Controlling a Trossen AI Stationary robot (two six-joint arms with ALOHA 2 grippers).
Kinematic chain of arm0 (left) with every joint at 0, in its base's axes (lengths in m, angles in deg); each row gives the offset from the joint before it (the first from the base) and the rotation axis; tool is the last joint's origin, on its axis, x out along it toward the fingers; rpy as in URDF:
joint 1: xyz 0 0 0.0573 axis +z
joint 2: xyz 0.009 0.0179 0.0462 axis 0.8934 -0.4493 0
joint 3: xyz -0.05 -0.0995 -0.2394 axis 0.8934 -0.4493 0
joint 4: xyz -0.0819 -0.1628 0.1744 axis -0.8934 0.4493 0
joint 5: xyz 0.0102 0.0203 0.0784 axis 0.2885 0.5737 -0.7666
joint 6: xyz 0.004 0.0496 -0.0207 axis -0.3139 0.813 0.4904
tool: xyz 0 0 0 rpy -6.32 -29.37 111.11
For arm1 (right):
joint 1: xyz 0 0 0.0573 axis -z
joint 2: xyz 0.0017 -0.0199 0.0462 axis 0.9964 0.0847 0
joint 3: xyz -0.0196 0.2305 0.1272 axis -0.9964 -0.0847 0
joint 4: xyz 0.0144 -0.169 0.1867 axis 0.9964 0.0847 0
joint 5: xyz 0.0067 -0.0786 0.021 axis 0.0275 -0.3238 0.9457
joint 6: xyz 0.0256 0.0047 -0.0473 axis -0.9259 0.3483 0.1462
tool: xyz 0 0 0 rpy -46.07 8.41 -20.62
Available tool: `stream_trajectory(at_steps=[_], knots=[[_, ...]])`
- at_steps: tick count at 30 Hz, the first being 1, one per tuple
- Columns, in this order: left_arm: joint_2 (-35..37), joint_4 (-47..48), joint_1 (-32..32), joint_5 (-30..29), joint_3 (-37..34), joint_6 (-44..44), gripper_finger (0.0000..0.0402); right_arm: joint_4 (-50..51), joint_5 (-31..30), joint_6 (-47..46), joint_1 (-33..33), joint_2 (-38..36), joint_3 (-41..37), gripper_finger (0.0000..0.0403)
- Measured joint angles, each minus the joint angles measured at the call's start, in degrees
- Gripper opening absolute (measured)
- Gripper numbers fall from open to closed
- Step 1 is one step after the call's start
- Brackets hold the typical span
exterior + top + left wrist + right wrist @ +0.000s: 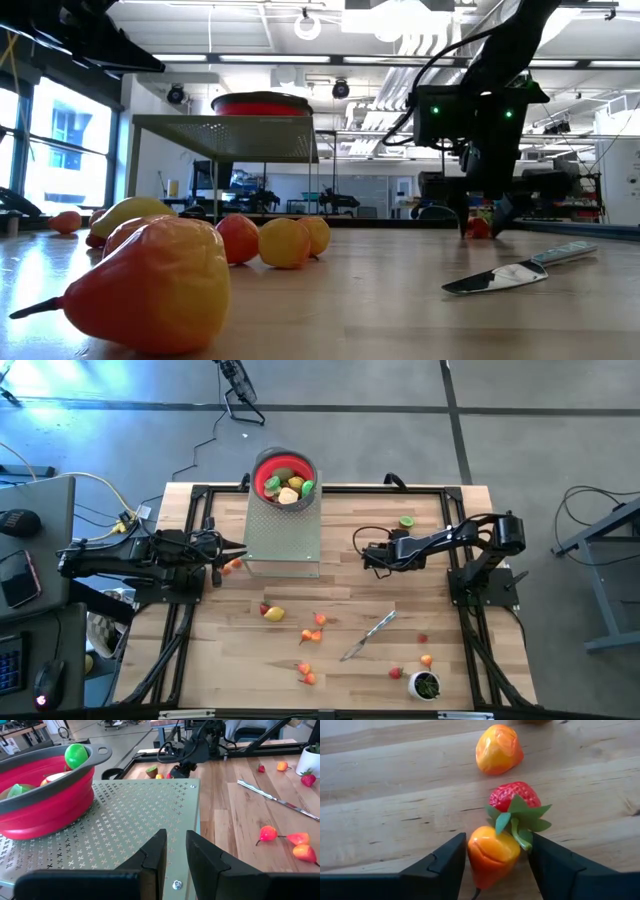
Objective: Pick & Place Fruit
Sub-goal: Put the orange pear into the red strainer on the shelf
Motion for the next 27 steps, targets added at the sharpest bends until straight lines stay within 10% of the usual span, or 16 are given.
stream_trajectory(at_steps=[27], knots=[[0.0,0.0,0.0,0.2,0.0,-0.1,0.0067,0.4,4.1,-1.0,-3.0,-2.3,0.0,0.0129]])
